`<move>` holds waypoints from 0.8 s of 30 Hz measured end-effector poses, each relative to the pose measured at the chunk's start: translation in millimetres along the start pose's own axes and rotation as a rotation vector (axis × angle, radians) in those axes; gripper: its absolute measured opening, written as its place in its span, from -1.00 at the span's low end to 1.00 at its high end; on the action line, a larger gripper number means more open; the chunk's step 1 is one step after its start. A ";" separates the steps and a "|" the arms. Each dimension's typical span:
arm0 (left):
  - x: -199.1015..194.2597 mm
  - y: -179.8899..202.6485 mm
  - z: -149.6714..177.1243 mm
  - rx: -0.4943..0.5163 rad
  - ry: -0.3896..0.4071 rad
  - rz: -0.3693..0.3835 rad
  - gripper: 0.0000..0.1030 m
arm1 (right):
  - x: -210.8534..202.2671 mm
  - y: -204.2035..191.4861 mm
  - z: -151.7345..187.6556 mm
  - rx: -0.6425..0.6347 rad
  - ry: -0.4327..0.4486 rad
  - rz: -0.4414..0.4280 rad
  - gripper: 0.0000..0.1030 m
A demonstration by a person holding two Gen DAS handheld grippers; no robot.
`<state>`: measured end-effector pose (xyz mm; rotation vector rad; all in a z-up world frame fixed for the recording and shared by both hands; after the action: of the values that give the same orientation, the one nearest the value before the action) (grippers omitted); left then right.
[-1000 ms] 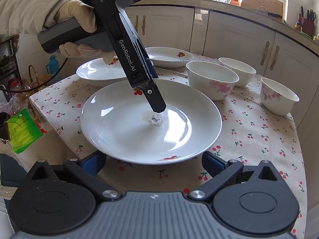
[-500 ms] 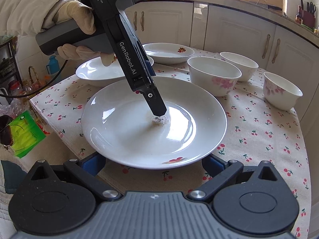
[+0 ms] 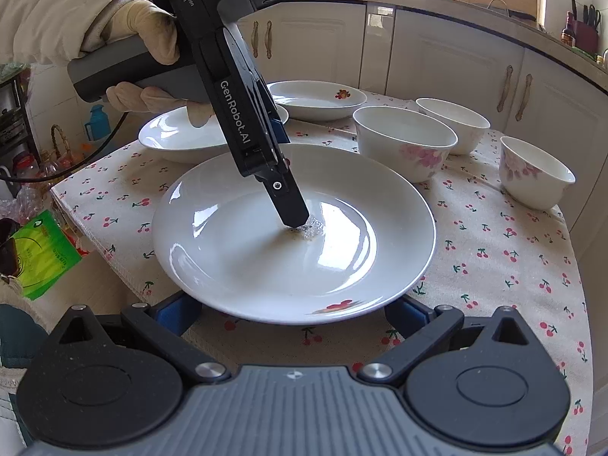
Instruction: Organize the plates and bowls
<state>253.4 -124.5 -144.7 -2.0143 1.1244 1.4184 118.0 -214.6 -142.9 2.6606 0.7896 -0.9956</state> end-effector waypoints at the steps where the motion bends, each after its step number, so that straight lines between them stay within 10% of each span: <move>1: -0.5 -0.2 -0.2 -0.004 0.003 0.004 0.53 | -0.2 0.5 0.0 -0.001 -0.002 0.000 1.00; 24: -56.1 -24.7 12.7 -0.112 0.132 -0.025 0.51 | -6.1 -17.6 -49.9 -0.083 0.009 -0.054 1.00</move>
<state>257.9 -80.3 -100.7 -2.2208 1.0908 1.3809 132.1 -184.7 -101.0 2.5881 0.8889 -0.9417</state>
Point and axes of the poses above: each gripper's, at about its wrist camera, not at the fingertips, and x roughly the way its jaws point, y to its right, z to its underside, the point moved 8 cm from there along x, roughly the way its jaws point, and after that the axes turned 3 degrees about x, right-handed, at the moved point
